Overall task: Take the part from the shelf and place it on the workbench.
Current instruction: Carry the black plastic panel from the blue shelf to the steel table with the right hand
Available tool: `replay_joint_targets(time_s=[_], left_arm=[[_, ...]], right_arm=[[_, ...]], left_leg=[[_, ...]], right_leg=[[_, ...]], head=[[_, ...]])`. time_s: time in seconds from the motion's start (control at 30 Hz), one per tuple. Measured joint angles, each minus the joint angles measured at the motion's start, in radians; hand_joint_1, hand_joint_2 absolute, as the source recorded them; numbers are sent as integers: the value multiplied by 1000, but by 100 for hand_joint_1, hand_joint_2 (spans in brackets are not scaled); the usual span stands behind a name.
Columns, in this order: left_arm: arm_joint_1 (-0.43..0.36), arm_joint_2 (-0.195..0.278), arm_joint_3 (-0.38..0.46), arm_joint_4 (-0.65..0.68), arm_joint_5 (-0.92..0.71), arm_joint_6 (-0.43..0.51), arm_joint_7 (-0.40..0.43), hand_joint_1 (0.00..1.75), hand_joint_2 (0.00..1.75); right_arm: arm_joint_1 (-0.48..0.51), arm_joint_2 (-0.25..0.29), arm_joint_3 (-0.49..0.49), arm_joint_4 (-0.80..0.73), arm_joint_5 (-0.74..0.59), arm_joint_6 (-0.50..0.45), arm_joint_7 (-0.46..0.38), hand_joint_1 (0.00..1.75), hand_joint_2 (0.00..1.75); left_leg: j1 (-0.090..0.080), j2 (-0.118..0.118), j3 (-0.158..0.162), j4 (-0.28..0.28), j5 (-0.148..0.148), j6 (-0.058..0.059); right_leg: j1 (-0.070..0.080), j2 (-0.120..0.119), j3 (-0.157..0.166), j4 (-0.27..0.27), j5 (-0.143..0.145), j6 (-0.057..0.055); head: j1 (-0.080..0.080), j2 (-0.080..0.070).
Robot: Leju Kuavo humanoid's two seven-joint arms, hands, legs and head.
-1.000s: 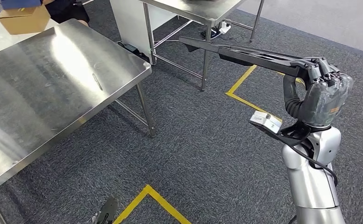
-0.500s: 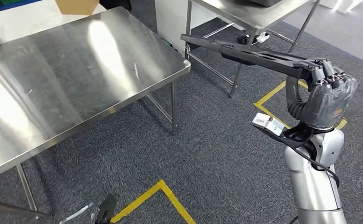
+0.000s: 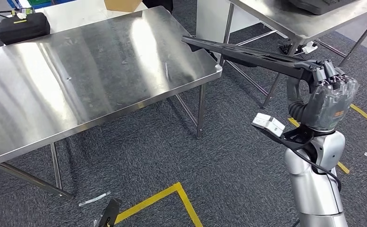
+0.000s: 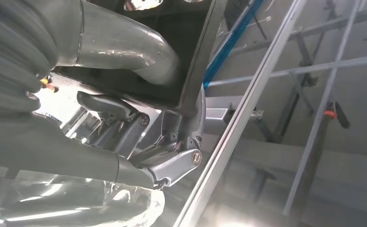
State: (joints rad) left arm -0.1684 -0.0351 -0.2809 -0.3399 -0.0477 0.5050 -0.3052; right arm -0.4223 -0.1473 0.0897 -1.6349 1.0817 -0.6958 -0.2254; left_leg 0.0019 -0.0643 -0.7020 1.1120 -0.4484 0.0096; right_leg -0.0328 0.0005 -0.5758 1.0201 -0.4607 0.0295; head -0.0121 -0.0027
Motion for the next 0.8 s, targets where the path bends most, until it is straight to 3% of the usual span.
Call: replay_joint_targets(time_s=[0.03, 0.07, 0.1, 0.13, 0.2, 0.27, 0.33, 0.4, 0.47, 0.53, 0.6, 0.63, 0.67, 0.73, 0.8], left_arm=[[-1, -1, 0, 0, 1, 0, 0, 0, 175], [0, -1, 1, 0, 1, 0, 0, 0, 175], [1, -1, 1, 0, 2, 0, 0, 0, 175], [2, -1, 1, 0, 3, 0, 0, 0, 175], [2, 0, 2, 0, 3, 0, 0, 0, 175], [0, -1, 2, 0, 3, 1, -1, 0, 175], [-2, -1, 3, 0, 3, 1, -1, 0, 175], [-2, 0, 3, 0, 2, 2, -1, 0, 175], [-3, 1, 4, 0, 0, 2, -1, 0, 175], [-6, 0, 5, 0, -2, 1, -1, 0, 175], [-6, -1, 5, 0, -4, -1, 0, 0, 175], [-5, -2, 5, 0, -4, -2, 0, 0, 175], [-5, -1, 6, 0, -4, -4, 1, 0, 175], [-5, 0, 6, 0, -4, -8, 4, 0, 175], [-6, 0, 6, 0, -3, -12, 6, 0, 175]], right_arm=[[0, 1, 0, -1, -1, 0, -2, 175, 175], [0, 3, 0, -1, -1, 0, -4, 175, 175], [0, 5, 0, -1, -1, 0, -6, 175, 175], [0, 8, 0, -1, -1, 0, -7, 175, 175], [0, 13, 1, -1, 0, 0, -8, 175, 175], [-1, 15, 1, -1, 0, 0, -9, 175, 175], [-5, 16, 2, -1, -1, 0, -10, 175, 175], [-12, 19, 3, -1, -1, 0, -11, 175, 175], [-20, 21, 5, -1, -2, 0, -11, 175, 175], [-23, 19, 5, 0, -2, 0, -11, 175, 175], [-24, 18, 5, 3, -3, 0, -11, 175, 175], [-24, 17, 6, 5, -4, 0, -11, 175, 175], [-25, 17, 6, 7, -5, 0, -11, 175, 175], [-31, 16, 7, 11, -11, 0, -13, 175, 175], [-43, 15, 8, 16, -16, 0, -18, 175, 175]], left_leg=[[1, 32, -32, 66, -32, -4], [4, 49, -64, 133, -59, -8], [6, 57, -88, 180, -72, -11], [8, 61, -94, 194, -69, -13], [11, 78, -49, 107, -18, -13], [7, 122, 23, -22, 24, -8], [-2, 137, 51, -72, 30, 3], [-5, 110, 50, -77, 34, 17], [-2, 85, 52, -84, 40, 32], [1, 59, 53, -87, 44, 41], [1, 30, 53, -87, 44, 44], [1, 14, 53, -86, 45, 44], [1, -1, 53, -86, 45, 44], [2, -31, 53, -85, 47, 41], [0, -55, 49, -82, 50, 33]], right_leg=[[3, -11, 0, 0, -1, -6], [5, -24, 1, 0, -2, -8], [7, -36, 1, 0, -3, -10], [7, -49, 2, 0, -5, -11], [7, -74, 5, 1, -8, -10], [14, -96, 10, 2, -15, -2], [23, -116, 14, 1, -19, 8], [26, -133, 17, -1, -23, 18], [22, -97, 5, 28, -43, 25], [17, -35, -45, 136, -91, 21], [17, -9, -111, 263, -130, 21], [17, -6, -128, 289, -131, 25], [17, -3, -125, 273, -115, 32], [12, 19, -74, 147, -56, 47], [8, 52, -23, 34, -12, 46]], head=[[-5, 0], [-7, 0], [-7, 0], [-7, 0], [-7, 0], [-7, 0], [-2, 0], [2, 0], [3, 0], [7, 0], [10, 0], [10, 0], [10, 0], [11, 0], [10, 0]])
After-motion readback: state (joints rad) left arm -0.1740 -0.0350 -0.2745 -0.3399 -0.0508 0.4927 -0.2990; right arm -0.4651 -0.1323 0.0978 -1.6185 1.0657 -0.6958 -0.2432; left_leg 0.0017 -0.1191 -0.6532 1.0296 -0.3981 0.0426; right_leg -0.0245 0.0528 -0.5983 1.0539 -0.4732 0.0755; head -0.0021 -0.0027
